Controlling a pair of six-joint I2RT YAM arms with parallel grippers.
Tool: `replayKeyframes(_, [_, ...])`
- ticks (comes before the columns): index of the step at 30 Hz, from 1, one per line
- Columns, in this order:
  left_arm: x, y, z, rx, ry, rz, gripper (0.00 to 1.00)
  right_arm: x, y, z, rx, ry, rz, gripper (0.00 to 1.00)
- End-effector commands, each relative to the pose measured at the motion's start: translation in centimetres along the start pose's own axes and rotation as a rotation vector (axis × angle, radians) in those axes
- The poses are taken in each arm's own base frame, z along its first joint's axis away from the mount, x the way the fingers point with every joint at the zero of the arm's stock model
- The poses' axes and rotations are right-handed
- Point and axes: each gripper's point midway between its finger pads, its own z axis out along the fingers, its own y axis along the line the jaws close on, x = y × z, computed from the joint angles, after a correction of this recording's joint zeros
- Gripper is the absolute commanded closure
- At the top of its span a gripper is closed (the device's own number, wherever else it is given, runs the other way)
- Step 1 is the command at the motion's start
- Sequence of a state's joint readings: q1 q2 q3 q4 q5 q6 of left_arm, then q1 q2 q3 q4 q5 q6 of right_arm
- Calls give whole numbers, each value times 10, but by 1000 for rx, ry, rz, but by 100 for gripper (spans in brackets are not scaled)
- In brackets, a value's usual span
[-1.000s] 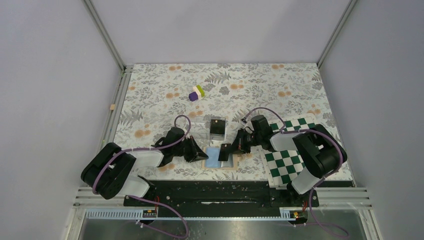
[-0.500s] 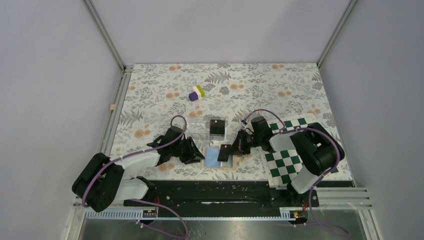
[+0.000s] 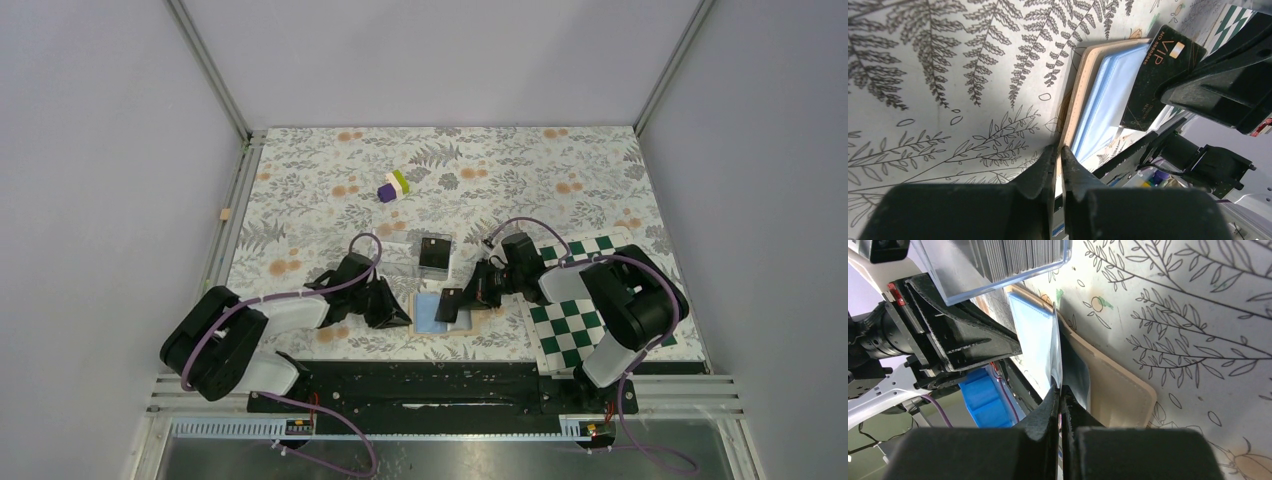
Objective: Put the credit cards into the card holder
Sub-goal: Insert the credit card into the card holder.
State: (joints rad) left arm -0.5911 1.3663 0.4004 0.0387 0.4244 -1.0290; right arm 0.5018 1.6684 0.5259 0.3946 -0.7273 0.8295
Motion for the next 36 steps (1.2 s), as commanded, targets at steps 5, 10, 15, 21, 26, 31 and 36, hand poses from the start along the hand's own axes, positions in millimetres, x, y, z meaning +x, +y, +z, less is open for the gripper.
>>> replayKeyframes(5, [8,2,4,5,12,-3,97,0,-1,1,-13,-9,5,100])
replayKeyframes(10, [9,6,6,-9,14,-6,98,11,-7,-1,-5,28,31,100])
replayKeyframes(15, [9,6,7,-12,17,-3,99,20,-10,-2,-3,65,52,100])
replayKeyframes(21, [9,5,7,-11,19,3,99,30,-16,-7,42,93,66,100])
replayKeyframes(26, [10,4,8,-15,25,15,100,36,-22,-6,65,128,83,100])
replayKeyframes(31, [11,2,9,-17,32,20,100,37,-20,-2,69,164,62,100])
replayKeyframes(36, [11,2,10,-18,39,20,100,34,-10,1,61,188,18,100])
